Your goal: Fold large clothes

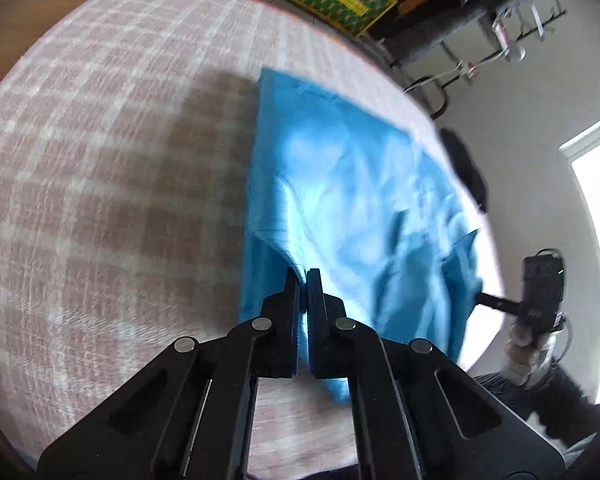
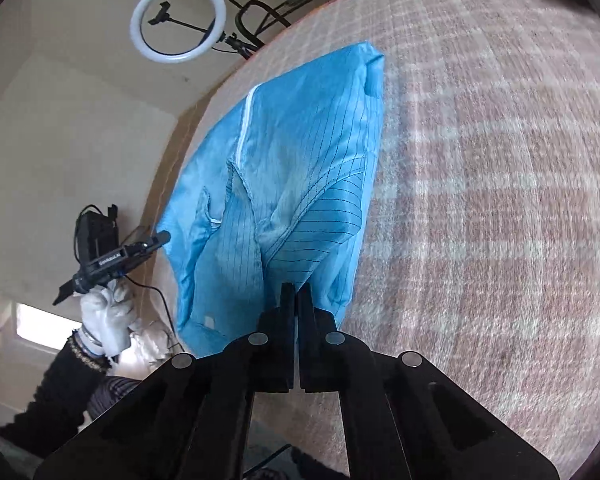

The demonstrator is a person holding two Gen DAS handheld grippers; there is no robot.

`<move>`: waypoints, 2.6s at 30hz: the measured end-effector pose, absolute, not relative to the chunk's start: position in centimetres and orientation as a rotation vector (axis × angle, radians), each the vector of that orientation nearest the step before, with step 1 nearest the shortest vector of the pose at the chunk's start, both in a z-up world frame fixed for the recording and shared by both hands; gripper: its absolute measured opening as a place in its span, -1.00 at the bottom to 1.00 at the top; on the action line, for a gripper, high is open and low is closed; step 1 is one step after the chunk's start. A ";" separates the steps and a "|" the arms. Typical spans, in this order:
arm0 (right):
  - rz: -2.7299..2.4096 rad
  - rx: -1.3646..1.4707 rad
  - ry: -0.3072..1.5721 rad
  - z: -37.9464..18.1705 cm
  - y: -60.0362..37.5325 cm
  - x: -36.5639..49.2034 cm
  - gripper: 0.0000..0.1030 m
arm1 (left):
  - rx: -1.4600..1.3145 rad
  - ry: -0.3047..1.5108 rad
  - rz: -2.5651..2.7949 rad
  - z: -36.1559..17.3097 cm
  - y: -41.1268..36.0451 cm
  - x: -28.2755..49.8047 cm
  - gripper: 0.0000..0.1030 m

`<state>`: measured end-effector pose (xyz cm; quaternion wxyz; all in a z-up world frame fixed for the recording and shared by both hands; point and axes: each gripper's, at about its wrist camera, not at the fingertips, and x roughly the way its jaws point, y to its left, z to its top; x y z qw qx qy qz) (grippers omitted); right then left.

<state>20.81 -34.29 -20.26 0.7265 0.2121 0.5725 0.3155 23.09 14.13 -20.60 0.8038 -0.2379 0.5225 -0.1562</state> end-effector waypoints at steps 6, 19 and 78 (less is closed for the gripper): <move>0.706 0.320 1.317 -20.9 -33.6 20.9 -0.94 | -0.404 1.140 -0.326 -20.8 13.7 23.3 -0.99; 0.574 -0.013 0.874 -12.7 -29.3 29.0 -0.91 | -0.198 0.906 -0.280 -13.6 9.9 30.7 -0.81; 0.657 0.284 1.137 -18.2 -37.0 25.2 0.27 | -0.491 1.012 -0.307 -20.0 17.1 27.4 0.13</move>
